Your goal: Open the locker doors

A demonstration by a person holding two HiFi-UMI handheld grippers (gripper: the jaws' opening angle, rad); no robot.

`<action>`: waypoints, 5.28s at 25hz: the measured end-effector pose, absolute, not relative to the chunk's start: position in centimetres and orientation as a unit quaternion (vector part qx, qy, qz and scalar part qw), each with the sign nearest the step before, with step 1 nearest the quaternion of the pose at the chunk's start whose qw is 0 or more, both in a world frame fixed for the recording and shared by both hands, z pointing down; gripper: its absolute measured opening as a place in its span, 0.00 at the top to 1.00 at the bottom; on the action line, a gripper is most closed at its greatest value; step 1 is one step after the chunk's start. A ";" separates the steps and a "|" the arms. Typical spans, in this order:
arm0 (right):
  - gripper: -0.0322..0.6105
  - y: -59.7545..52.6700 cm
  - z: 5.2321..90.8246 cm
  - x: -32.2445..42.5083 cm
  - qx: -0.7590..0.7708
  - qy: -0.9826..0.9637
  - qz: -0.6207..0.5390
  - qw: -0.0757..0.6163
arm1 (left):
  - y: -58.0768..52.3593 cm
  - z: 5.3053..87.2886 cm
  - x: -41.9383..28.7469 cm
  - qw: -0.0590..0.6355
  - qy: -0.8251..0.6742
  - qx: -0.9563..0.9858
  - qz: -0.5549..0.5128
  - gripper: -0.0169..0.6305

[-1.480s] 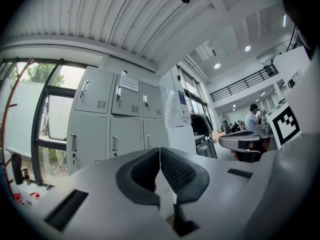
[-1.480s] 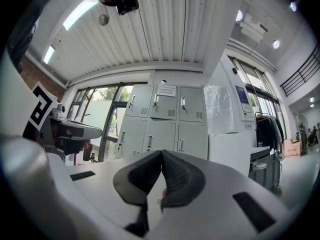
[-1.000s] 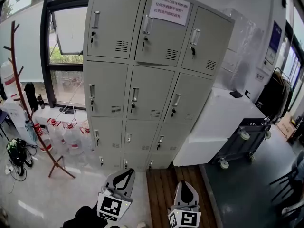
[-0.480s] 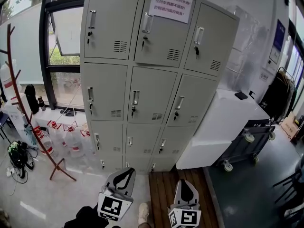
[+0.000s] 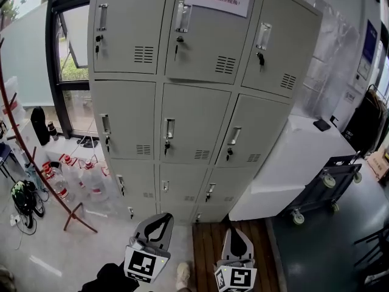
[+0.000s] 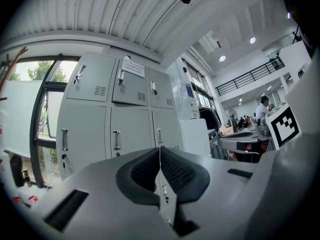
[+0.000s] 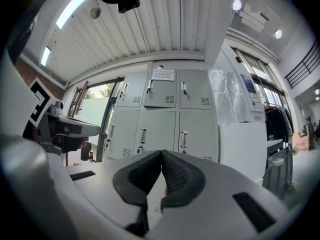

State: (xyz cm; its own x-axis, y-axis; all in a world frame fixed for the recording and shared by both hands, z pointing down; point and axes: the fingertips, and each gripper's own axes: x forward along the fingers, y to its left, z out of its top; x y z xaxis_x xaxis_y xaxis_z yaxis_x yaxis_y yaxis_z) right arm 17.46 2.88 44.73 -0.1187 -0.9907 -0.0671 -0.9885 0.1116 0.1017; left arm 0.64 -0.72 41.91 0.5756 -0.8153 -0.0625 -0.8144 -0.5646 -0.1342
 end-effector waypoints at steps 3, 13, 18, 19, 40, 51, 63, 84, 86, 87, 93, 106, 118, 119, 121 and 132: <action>0.93 0.1 45.1 18.3 0.659 -0.750 -0.056 0.013 | -3.1 42.5 1.7 0.059 0.463 -0.884 -0.024 0.94; 0.93 -9.1 45.2 21.3 0.644 -0.763 -0.048 0.018 | -11.8 42.3 5.1 0.056 0.474 -0.878 -0.025 0.94; 0.93 -13.6 45.2 23.0 0.639 -0.767 -0.046 0.017 | -15.8 42.6 6.8 0.047 0.477 -0.876 -0.045 0.94; 0.93 -14.5 45.2 23.4 0.639 -0.768 -0.043 0.016 | -16.5 42.6 7.1 0.046 0.479 -0.876 -0.046 0.94; 0.62 -31.4 43.3 25.6 0.590 -0.806 -0.055 0.019 | -27.5 42.8 9.5 0.054 0.526 -0.848 -0.025 0.94; 0.56 -37.4 43.7 25.3 0.584 -0.807 -0.069 0.041 | -29.8 43.9 8.7 0.038 0.550 -0.834 -0.034 0.94; 0.72 -39.4 44.6 25.2 0.593 -0.799 -0.076 0.061 | -30.7 44.3 8.2 0.041 0.557 -0.828 -0.036 0.94; 0.74 -34.7 44.7 26.1 0.601 -0.795 -0.056 0.059 | -27.3 43.7 9.2 0.032 0.529 -0.846 -0.058 0.94; 0.74 -34.0 44.7 26.3 0.603 -0.794 -0.053 0.060 | -26.8 43.6 9.6 0.033 0.523 -0.850 -0.059 0.94; 0.74 -33.6 44.7 26.4 0.604 -0.793 -0.053 0.060 | -26.5 43.5 9.8 0.034 0.520 -0.852 -0.058 0.94; 0.74 -31.2 44.7 27.3 0.617 -0.782 -0.056 0.063 | -25.3 42.9 11.1 0.052 0.499 -0.864 -0.029 0.94; 0.78 -26.1 44.8 29.5 0.650 -0.754 -0.059 0.073 | -22.0 42.9 13.4 0.046 0.457 -0.887 -0.040 0.94; 0.87 -21.4 45.1 32.8 0.695 -0.711 -0.062 0.086 | -20.1 43.4 16.3 0.048 0.413 -0.909 -0.026 0.94; 0.87 -21.1 45.1 33.2 0.700 -0.706 -0.062 0.087 | -19.8 43.5 16.6 0.044 0.409 -0.911 -0.033 0.94; 0.88 -20.4 45.1 34.0 0.710 -0.696 -0.061 0.090 | -19.4 43.7 17.1 0.039 0.400 -0.915 -0.044 0.94; 0.88 -17.4 45.2 38.6 0.752 -0.650 -0.052 0.098 | -18.1 43.7 20.1 0.035 0.359 -0.932 -0.039 0.94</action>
